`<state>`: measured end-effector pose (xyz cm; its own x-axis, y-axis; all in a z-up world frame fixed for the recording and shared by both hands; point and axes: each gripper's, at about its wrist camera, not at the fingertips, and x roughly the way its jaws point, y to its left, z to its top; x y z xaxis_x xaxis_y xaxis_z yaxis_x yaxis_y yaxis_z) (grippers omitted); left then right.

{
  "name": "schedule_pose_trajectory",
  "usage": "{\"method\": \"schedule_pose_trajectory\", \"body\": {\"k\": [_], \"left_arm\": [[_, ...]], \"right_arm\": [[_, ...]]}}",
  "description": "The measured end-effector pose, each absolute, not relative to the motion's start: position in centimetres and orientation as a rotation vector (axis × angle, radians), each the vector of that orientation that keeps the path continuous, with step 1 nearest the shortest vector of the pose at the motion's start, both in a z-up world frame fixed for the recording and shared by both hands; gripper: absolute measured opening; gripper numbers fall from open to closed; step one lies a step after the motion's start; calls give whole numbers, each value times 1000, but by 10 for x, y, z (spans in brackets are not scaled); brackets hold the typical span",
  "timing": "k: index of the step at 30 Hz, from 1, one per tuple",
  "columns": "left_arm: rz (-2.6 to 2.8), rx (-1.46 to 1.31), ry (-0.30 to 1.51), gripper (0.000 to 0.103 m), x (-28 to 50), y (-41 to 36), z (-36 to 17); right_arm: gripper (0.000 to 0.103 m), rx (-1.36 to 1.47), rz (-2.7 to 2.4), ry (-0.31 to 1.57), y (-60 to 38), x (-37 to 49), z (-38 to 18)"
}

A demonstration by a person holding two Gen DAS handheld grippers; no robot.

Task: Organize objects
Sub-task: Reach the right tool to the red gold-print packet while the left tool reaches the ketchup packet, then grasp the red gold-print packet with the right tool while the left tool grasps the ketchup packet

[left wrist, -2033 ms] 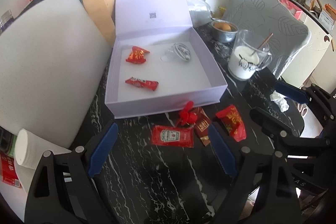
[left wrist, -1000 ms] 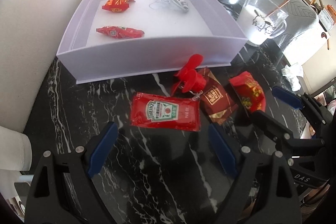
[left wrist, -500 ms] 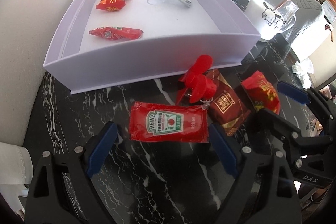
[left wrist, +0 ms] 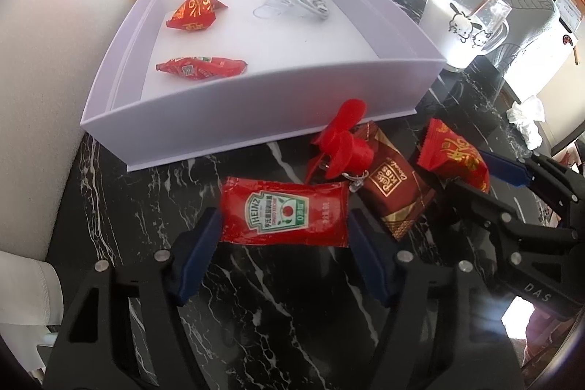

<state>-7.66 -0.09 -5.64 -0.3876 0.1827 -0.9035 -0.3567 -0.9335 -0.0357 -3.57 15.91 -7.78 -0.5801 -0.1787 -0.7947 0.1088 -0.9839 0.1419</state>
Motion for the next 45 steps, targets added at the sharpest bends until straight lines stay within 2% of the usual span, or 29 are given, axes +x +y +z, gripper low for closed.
{"method": "schedule_pose_trajectory", "body": {"k": [2,11,13,18,21,23,25,26,30,35,41,45], "left_arm": [[2346,-1514,213,68,-76,-3,-55],[2346,-1514,150,68,-68,-14,-44],[2350,-1519,153,46,-64,-15,-41],[2334,-1572,170,46,-64,-11,-42],[2353,-1536,114,46,-59,-20,-42],[2354,-1517,68,49,-55,-29,-39],[2369,-1500,32,69,-56,-35,-35],[2393,-1481,17,73,-56,-37,-33],[2442,-1429,26,83,-63,-34,-34],[2338,-1497,153,83,-85,-19,-50],[2331,-1506,209,84,-94,-21,-56],[2304,-1478,264,91,-95,-18,-60]], "right_arm": [[40,1339,-2657,-122,160,-33,-77],[39,1313,-2674,-108,161,-24,-70],[39,1301,-2679,-102,161,-22,-67],[39,1281,-2680,-104,158,-19,-63],[39,1286,-2672,-95,155,-16,-63],[39,1284,-2668,-93,154,-14,-63],[39,1283,-2663,-96,154,-13,-63],[39,1285,-2662,-99,153,-13,-63],[39,1293,-2659,-95,153,-14,-65],[39,1297,-2657,-59,154,-14,-64],[39,1299,-2647,-37,153,-15,-64],[39,1317,-2629,-40,151,-18,-68]]}}
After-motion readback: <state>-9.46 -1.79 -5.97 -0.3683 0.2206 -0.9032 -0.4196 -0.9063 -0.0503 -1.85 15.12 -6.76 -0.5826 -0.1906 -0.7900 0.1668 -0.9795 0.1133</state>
